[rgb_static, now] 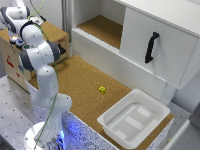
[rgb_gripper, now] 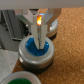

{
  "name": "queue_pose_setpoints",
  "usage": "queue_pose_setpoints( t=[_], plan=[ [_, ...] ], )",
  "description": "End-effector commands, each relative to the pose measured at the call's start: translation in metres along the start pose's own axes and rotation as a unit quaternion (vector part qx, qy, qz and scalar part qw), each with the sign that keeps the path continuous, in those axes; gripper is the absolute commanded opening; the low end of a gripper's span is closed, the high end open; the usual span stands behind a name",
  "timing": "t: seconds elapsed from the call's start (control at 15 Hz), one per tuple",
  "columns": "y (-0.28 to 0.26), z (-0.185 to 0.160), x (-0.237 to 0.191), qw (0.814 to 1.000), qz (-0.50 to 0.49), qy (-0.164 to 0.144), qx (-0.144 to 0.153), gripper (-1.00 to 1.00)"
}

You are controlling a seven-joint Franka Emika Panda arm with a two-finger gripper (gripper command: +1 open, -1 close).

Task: Turn off the blue led light

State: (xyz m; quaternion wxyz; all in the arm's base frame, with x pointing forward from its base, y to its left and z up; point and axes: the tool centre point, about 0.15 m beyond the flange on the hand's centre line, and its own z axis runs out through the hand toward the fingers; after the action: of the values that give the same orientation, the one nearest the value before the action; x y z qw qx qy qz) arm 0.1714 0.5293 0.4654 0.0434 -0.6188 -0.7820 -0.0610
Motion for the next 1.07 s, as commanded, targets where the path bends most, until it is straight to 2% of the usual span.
queue_pose_setpoints(
  t=[0.0, 0.07, 0.13, 0.4, 1.0],
  plan=[
    [0.006, -0.072, -0.008, 0.993, 0.025, 0.067, -0.090, 1.00],
    [0.011, -0.083, -0.012, 0.991, 0.040, 0.075, -0.107, 1.00],
    [0.023, -0.083, -0.017, 0.989, 0.063, 0.071, -0.112, 1.00],
    [0.068, -0.063, -0.043, 0.980, 0.165, 0.057, -0.097, 1.00],
    [0.068, -0.063, -0.043, 0.980, 0.165, 0.057, -0.097, 1.00]
  ],
)
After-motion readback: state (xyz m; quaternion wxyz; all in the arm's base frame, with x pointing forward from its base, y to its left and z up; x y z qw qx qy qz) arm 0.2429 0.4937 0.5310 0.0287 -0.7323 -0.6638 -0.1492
